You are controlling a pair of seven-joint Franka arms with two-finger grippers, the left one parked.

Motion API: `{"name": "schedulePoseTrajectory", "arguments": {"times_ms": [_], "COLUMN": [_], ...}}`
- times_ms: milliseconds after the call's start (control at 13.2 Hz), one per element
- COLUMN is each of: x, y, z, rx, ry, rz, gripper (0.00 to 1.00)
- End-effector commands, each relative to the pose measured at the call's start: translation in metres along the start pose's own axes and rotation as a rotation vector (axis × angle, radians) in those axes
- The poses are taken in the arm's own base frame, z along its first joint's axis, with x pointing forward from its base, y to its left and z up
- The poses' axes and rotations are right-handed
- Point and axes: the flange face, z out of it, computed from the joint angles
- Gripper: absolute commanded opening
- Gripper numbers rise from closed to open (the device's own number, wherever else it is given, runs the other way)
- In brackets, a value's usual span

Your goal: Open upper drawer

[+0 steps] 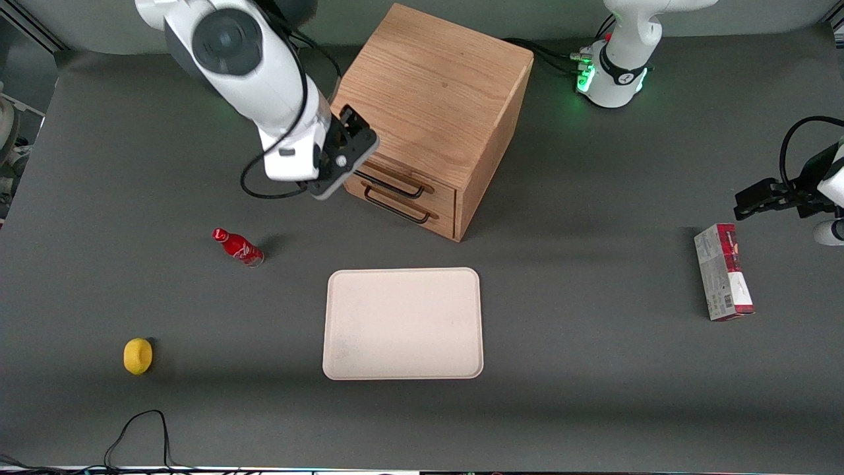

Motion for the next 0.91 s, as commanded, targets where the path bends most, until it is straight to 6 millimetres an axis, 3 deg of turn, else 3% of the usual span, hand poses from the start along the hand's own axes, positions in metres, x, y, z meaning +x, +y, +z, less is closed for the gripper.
{"name": "schedulePoseTrajectory", "arguments": {"times_ms": [0, 379, 833], "x": [0.018, 0.025, 0.026], "y": [0.006, -0.002, -0.009], "z": [0.044, 0.091, 0.110], "rx": [0.031, 0.023, 0.011], "ry": [0.001, 0.045, 0.055], "rz": [-0.027, -0.031, -0.046], "gripper": [1.00, 1.00, 1.00]}}
